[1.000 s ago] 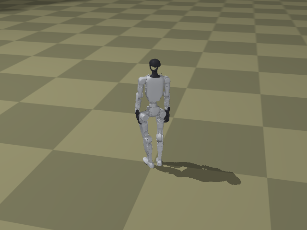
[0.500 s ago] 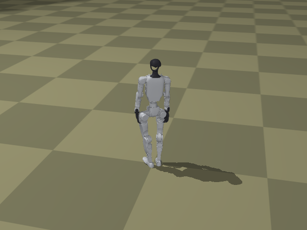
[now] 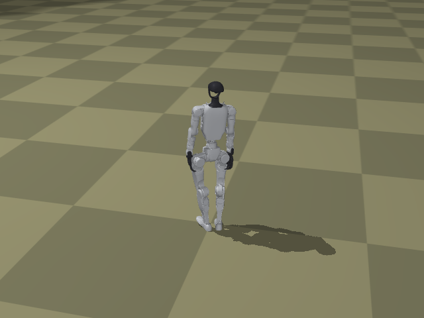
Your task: In place motions
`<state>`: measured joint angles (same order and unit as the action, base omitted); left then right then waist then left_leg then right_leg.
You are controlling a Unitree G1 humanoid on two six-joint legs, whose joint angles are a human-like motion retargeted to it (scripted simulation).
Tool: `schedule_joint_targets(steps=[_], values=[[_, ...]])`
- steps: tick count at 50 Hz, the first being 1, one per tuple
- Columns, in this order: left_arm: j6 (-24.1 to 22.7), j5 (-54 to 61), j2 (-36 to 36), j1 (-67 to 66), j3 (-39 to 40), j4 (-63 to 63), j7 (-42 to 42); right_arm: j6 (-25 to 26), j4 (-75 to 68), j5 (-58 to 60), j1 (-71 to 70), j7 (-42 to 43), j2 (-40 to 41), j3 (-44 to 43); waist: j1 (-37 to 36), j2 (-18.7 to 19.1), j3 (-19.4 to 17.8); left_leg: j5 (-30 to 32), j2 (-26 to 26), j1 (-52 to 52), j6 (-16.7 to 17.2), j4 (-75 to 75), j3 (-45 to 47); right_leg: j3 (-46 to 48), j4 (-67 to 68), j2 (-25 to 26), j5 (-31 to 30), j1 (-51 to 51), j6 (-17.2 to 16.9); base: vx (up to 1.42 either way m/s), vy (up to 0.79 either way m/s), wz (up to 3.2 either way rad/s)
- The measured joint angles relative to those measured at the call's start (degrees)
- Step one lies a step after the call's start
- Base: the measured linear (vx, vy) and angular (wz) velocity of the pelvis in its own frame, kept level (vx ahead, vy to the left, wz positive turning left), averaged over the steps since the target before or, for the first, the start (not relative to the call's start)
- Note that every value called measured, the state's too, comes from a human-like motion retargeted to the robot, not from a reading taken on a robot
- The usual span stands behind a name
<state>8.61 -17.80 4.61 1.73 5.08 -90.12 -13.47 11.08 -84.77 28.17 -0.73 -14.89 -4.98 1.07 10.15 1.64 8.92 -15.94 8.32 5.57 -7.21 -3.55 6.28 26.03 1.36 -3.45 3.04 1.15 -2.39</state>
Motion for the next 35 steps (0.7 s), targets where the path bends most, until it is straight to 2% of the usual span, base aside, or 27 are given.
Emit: schedule_joint_targets(steps=[5, 7, 11, 17, 20, 24, 35], values=[[0.0, -0.4, -0.1, 1.1, -1.0, 0.7, 0.1, 0.4, -2.5, -1.1, 0.9, 0.9, -1.0, -0.3, -7.5, -0.3, -0.4, 0.6, -0.4, 0.5, 0.1, -0.4, 2.0, -1.8, 1.8, -1.4, 1.7, -0.8, -1.0, -0.18, 0.00, 0.09], [0.1, -0.3, -0.3, 1.7, -2.0, 0.6, 0.1, 0.7, -3.3, -1.0, 1.5, 1.0, -1.3, -1.1, -4.3, -0.3, -0.7, 1.8, 1.3, 1.0, 0.0, -1.0, -3.7, 4.4, 1.1, -2.6, 1.5, -2.2, -1.1, -0.20, -0.08, 2.22], [0.1, 0.0, -0.2, 2.7, -2.9, -0.1, 0.3, 0.7, -3.2, -1.1, 3.3, 0.2, -1.5, -1.2, -5.3, -1.4, -1.4, 3.5, 2.9, 0.4, 0.5, -0.8, -7.7, 9.5, 1.3, -4.2, 2.7, -4.8, -1.6, -0.21, -0.09, 1.53], [0.7, 0.5, 0.5, 6.6, -4.9, -3.0, 2.5, -1.2, -1.0, -1.3, 6.6, -0.4, -1.0, -0.4, -11.9, -3.8, -6.5, 6.5, 4.7, -2.3, 1.2, -0.5, -13.2, 16.3, 5.1, -9.0, 4.6, -9.4, -3.8, -0.21, -0.14, 1.26], [1.3, 1.0, 0.8, 9.5, -6.1, -4.9, 3.5, -1.4, -0.5, 0.5, 6.7, -1.0, -0.8, 0.7, -17.1, -5.7, -9.0, 8.2, 6.7, -2.8, 1.0, 0.0, -14.9, 18.3, 4.6, -8.2, 6.2, -11.7, -2.8, -0.21, -0.17, 0.81], [1.8, 0.5, 1.0, 11.8, -7.7, -5.8, 3.5, -1.7, 0.8, 3.1, 6.6, -1.4, -0.6, 1.5, -20.3, -7.0, -11.2, 10.5, 8.7, -3.3, 0.9, 0.8, -19.7, 22.4, 4.7, -7.7, 7.5, -14.1, -2.9, -0.15, -0.20, 1.14], [2.1, -0.4, 1.0, 14.3, -10.0, -7.3, 4.4, -2.5, 3.8, 3.1, 4.4, -0.9, -0.3, 2.5, -21.9, -8.2, -13.8, 14.3, 11.2, -6.4, 0.2, 4.5, -30.9, 31.8, 5.1, -6.5, 9.5, -17.0, -4.2, -0.10, -0.12, 0.90]])
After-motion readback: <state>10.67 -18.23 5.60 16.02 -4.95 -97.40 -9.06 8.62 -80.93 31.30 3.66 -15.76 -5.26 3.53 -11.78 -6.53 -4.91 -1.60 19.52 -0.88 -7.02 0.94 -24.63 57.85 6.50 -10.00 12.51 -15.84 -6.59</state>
